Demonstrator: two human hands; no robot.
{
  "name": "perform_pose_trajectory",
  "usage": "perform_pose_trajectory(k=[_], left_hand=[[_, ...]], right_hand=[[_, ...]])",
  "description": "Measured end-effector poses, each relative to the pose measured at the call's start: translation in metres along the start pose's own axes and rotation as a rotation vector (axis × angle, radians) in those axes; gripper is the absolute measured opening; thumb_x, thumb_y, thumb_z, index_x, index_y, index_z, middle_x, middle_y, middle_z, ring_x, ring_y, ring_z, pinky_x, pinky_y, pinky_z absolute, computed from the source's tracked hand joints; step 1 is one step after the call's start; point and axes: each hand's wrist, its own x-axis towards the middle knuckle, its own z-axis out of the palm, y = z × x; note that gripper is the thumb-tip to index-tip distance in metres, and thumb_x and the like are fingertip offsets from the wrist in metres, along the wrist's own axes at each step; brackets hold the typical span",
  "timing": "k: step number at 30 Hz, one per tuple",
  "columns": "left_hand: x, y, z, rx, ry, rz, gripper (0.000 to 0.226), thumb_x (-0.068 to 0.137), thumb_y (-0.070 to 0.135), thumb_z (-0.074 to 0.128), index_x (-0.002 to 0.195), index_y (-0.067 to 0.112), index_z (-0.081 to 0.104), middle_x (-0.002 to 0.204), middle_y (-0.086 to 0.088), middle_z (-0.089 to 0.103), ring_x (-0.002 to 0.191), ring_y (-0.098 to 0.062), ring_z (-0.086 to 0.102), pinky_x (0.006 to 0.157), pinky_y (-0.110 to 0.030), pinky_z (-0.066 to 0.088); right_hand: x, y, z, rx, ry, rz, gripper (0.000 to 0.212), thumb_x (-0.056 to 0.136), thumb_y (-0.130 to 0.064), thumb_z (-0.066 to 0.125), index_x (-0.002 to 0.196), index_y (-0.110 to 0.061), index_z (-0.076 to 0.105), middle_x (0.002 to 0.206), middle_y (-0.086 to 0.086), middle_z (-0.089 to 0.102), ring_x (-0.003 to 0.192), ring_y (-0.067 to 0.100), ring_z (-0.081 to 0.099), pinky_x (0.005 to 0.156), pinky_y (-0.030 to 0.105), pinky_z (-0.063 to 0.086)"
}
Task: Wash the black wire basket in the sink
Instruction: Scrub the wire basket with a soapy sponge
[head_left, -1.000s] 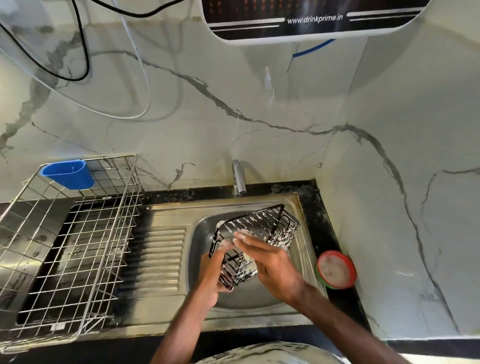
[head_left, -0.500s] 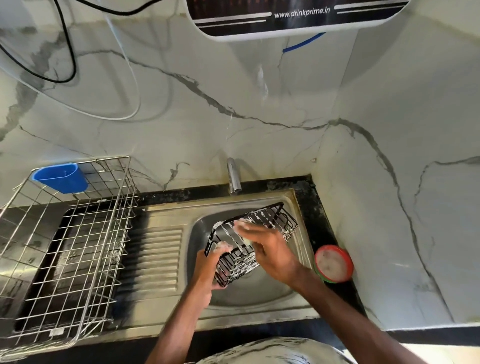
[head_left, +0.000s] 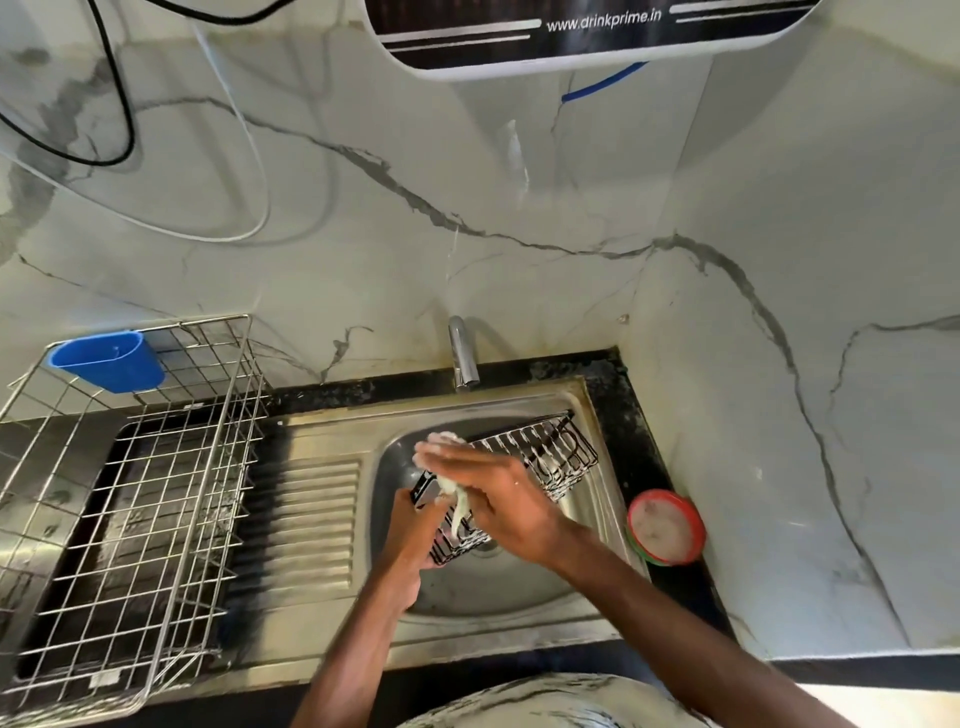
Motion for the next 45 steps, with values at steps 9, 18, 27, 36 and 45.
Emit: perform_pose_trajectory(k=[9, 18, 27, 36, 45], left_hand=[[-0.011, 0.003, -0.014, -0.012, -0.03, 0.058, 0.093, 0.04, 0.067, 0.081, 0.121, 0.026, 0.059, 0.127, -0.002, 0.063, 0.114, -0.025, 0.062, 0.098, -0.062, 0.051], [-0.012, 0.008, -0.011, -0.034, -0.078, 0.077, 0.088, 0.045, 0.068, 0.078, 0.12, 0.025, 0.063, 0.131, 0.001, 0.061, 0.116, -0.018, 0.06, 0.096, -0.061, 0.052], [-0.024, 0.017, -0.011, -0.124, -0.064, 0.081, 0.032, 0.082, 0.047, 0.066, 0.107, 0.026, 0.068, 0.122, 0.005, 0.057, 0.117, -0.032, 0.056, 0.1, -0.059, 0.05], [-0.009, 0.012, -0.022, -0.07, -0.045, 0.038, 0.012, 0.094, 0.031, 0.06, 0.102, 0.025, 0.067, 0.113, -0.014, 0.069, 0.109, -0.039, 0.064, 0.102, -0.062, 0.049], [-0.008, 0.002, -0.017, -0.11, -0.07, 0.007, 0.023, 0.092, 0.036, 0.06, 0.113, 0.027, 0.061, 0.123, -0.018, 0.065, 0.11, -0.041, 0.064, 0.1, -0.066, 0.049]], right_hand=[[-0.043, 0.11, -0.062, -0.045, 0.226, 0.468, 0.054, 0.085, 0.004, 0.043, 0.135, -0.007, 0.06, 0.137, 0.008, 0.062, 0.134, 0.024, 0.054, 0.113, 0.043, 0.044], [-0.026, 0.035, -0.033, -0.043, 0.066, 0.153, 0.053, 0.096, -0.015, 0.034, 0.147, -0.014, 0.048, 0.152, 0.006, 0.048, 0.145, 0.015, 0.04, 0.122, 0.034, 0.029], [-0.043, 0.063, -0.051, -0.17, 0.288, 0.414, 0.048, 0.088, 0.001, 0.053, 0.135, -0.009, 0.062, 0.14, 0.014, 0.058, 0.133, 0.022, 0.055, 0.108, 0.015, 0.04], [-0.051, 0.081, -0.058, -0.109, 0.305, 0.341, 0.064, 0.081, 0.016, 0.043, 0.138, -0.009, 0.058, 0.143, 0.01, 0.057, 0.137, 0.019, 0.052, 0.108, 0.045, 0.049], [-0.041, 0.042, -0.026, -0.214, 0.179, 0.222, 0.052, 0.096, -0.014, 0.03, 0.14, -0.012, 0.058, 0.148, 0.002, 0.053, 0.142, 0.011, 0.044, 0.118, 0.023, 0.032]])
